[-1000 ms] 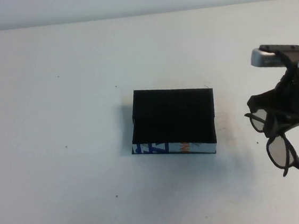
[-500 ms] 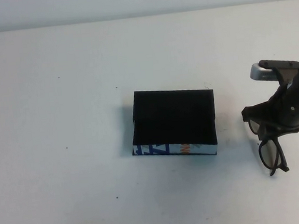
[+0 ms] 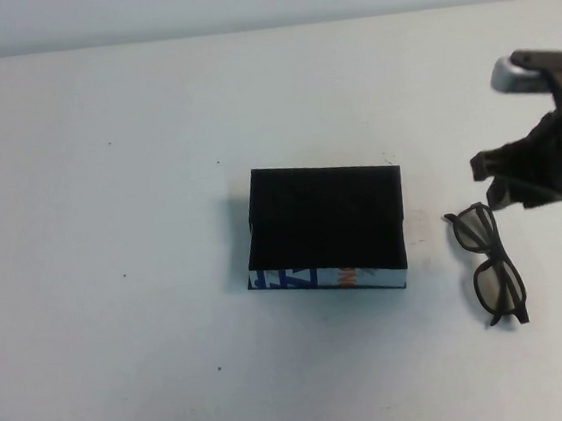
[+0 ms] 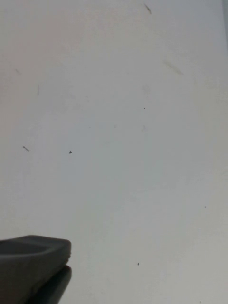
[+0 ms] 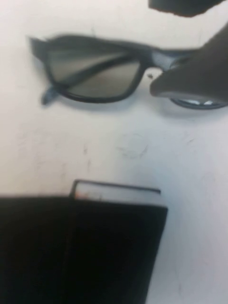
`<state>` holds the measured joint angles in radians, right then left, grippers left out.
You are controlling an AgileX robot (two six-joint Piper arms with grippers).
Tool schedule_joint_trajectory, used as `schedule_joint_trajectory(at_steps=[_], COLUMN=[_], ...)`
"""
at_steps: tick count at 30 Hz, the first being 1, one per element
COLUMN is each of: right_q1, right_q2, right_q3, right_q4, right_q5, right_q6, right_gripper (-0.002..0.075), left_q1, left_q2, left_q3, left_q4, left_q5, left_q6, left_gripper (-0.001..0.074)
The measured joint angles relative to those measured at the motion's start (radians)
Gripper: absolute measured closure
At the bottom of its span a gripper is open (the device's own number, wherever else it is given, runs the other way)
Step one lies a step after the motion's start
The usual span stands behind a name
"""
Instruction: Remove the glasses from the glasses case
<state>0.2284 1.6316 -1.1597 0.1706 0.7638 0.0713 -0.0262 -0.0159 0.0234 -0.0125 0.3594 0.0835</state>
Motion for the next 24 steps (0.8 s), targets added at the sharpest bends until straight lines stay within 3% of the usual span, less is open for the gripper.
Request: schedule_joint_trajectory(at_steps=[7,15,24], right_q1=[0.000,0.000,0.000], right_q2=[-0.364,-0.638,-1.012], right_q3=[0.000,0.019,0.278], right_q4=[-0.066,-0.070,-0.123], right_q5=[0.036,0.206,0.082], right_q6=[0.000,-0.071,-0.149], right_gripper=[0.0497,0.0578,0.0713], left_q1=[0.000,0.000,0.000], left_q2=[0.000,0.000,0.000], left_q3=[0.000,0.000,0.000], left_q4=[0.000,0.000,0.000], left_q5=[0.000,0.000,0.000], left_q6=[0.000,0.000,0.000], left_gripper=[0.0740,0.0740,0.0740])
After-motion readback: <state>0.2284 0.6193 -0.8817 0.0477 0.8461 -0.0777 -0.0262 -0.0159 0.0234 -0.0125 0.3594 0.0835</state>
